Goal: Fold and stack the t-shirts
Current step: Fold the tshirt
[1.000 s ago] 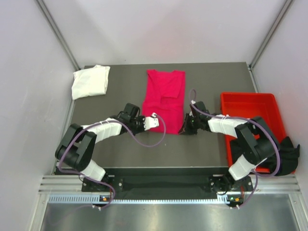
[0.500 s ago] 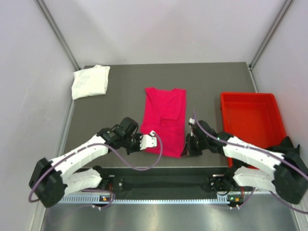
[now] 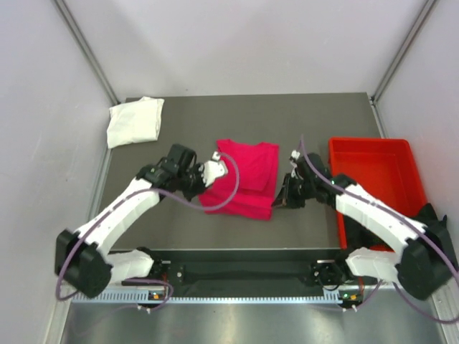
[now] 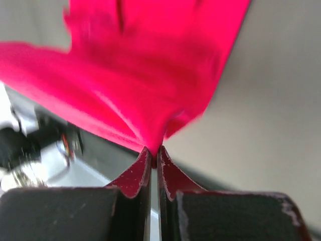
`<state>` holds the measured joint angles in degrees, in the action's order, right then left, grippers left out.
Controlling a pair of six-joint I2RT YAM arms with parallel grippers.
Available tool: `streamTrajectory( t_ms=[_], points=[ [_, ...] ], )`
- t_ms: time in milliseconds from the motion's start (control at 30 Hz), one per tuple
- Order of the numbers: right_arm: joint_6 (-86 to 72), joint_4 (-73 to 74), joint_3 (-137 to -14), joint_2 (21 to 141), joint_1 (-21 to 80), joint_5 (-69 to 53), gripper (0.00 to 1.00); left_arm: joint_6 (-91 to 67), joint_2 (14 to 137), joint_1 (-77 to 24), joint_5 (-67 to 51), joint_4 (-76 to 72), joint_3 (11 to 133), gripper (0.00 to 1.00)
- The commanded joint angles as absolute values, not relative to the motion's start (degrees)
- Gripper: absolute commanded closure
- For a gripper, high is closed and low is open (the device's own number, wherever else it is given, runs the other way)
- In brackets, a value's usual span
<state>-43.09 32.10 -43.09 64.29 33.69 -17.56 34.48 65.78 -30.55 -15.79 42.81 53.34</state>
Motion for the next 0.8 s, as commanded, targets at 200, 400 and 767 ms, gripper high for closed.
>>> streamTrajectory(
  t_ms=[200,400,767],
  points=[
    [-28.5,29.0,-62.6,89.7,19.0,-17.2,1.00,37.3,91.6,-22.4,-9.8,31.6,75.0,1.00],
    [-27.9,28.1,-73.6,100.5,13.6,-18.3,1.00,35.9,106.8,-19.4,-10.2,30.9,88.2,1.00],
    [-28.7,28.1,-84.8,112.3,11.1,-18.7,1.00,35.3,118.7,-18.9,-8.2,23.8,96.2,1.00]
  ],
)
